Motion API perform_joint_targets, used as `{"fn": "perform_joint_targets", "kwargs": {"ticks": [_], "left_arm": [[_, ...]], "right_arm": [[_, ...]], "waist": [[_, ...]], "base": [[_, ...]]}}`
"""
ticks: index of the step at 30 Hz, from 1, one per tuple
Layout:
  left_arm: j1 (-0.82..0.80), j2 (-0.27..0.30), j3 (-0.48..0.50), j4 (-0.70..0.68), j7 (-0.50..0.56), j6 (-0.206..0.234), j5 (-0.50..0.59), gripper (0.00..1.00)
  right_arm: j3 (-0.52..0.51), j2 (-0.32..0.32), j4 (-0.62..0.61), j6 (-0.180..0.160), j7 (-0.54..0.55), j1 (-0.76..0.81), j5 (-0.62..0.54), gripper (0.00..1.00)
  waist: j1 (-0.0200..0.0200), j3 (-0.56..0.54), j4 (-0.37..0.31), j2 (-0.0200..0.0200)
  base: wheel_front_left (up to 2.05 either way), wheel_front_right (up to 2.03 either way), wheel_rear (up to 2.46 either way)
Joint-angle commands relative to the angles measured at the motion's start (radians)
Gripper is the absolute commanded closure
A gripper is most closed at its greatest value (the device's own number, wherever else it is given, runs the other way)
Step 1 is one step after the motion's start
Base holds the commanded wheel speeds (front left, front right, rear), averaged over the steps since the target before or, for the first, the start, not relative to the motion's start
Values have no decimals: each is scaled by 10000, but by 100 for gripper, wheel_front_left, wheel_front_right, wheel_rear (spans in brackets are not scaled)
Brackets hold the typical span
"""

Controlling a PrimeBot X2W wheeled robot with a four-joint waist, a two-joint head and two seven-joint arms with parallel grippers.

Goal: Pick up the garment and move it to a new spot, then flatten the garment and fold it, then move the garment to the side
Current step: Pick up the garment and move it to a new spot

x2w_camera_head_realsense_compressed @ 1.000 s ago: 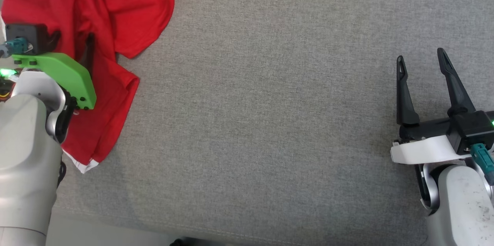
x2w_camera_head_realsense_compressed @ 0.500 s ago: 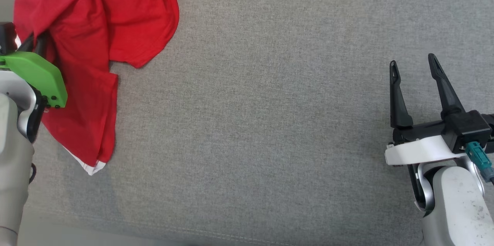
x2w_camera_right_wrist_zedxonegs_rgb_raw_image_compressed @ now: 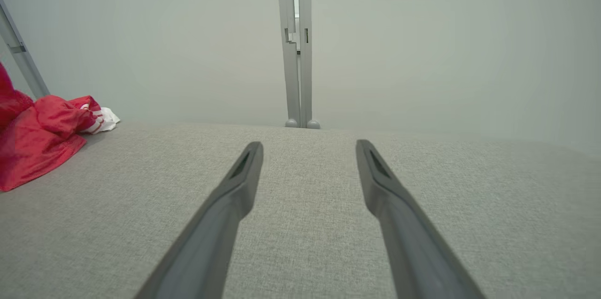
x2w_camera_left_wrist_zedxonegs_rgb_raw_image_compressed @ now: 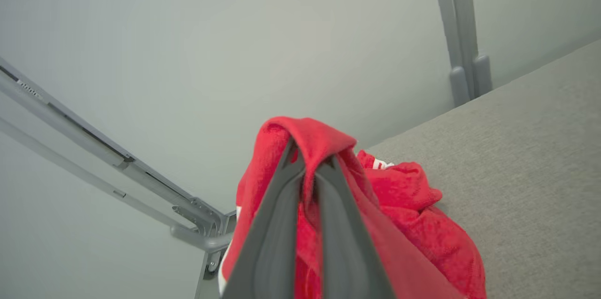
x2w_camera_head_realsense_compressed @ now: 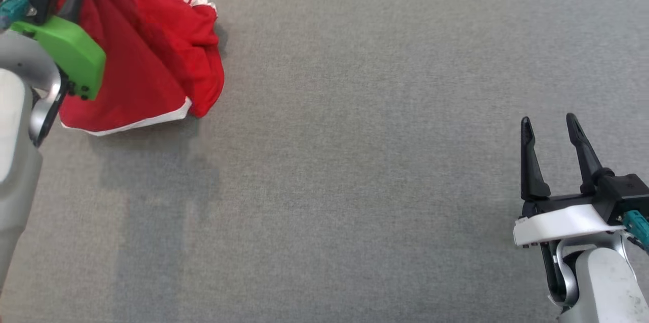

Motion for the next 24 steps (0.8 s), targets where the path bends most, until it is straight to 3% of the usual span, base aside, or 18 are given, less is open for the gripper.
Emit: {"fn": "perform_joint_targets", "kwargs": {"ticks": [1,8,15,20,24], "left_arm": [[-147,50,-185,-333,90,-10,-99,100],[-390,-396,-1161,-2314,518,-10,-635,100],[-516,-1490,-1305,-3544,616,-4,-1890,100],[254,-1992,-1397,-3116,863,24,-2676,100],[962,-2255,-1414,-1996,574,189,-3041,100]], "right_arm": [[-27,-26,60,-6,-32,190,100,0],[-339,-30,73,-8,-32,527,316,0],[-610,-25,34,-8,-32,567,435,0],[-609,-22,8,-8,-32,379,577,0],[-539,-20,-23,-8,-32,173,714,0]], "waist": [[0,-958,-1045,0],[0,-1338,-2231,0],[0,-1107,-3344,0],[0,-694,-3913,0],[0,-247,-4185,0]], "base": [[0,0,0],[0,0,0],[0,0,0],[0,0,0],[0,0,0]]}}
